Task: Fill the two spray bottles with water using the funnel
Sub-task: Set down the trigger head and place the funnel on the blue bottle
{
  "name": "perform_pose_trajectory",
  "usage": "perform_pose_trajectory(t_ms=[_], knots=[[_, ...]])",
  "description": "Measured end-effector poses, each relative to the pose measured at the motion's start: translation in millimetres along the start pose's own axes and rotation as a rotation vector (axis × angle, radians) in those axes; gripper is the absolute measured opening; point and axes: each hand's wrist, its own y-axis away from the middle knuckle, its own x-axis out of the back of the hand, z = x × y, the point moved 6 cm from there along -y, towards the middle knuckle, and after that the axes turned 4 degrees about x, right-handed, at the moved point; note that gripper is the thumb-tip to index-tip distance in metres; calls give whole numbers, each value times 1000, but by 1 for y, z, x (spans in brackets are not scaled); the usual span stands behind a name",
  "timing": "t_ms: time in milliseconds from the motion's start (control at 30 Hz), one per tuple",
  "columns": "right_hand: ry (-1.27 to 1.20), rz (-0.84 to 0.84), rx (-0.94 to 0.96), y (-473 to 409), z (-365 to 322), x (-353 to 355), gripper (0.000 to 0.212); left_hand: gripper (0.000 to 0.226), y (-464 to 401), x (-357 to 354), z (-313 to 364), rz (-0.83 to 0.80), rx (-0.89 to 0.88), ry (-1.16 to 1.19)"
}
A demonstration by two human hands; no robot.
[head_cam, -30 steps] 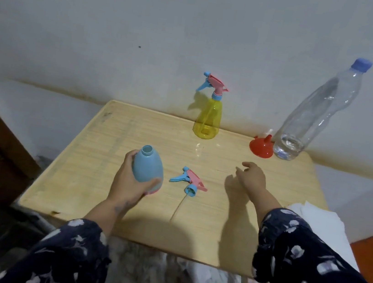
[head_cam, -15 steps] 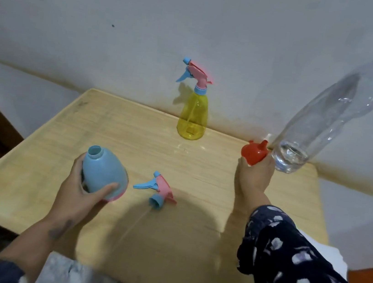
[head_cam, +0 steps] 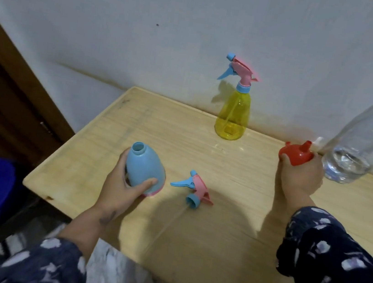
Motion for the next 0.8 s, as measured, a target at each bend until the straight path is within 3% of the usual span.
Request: perform_pose_trajectory(t_ms=[400,633,800], knots=[[-154,-180,110,75,-80,32,66,82,0,3,1,-22,-8,-58],[-230,-388,250,156,-156,23,58,79,-1,5,9,-68,-43,-95],[-176,-567,370,192,-208,19,63,78,-5,9,6,-118,-47,-101]])
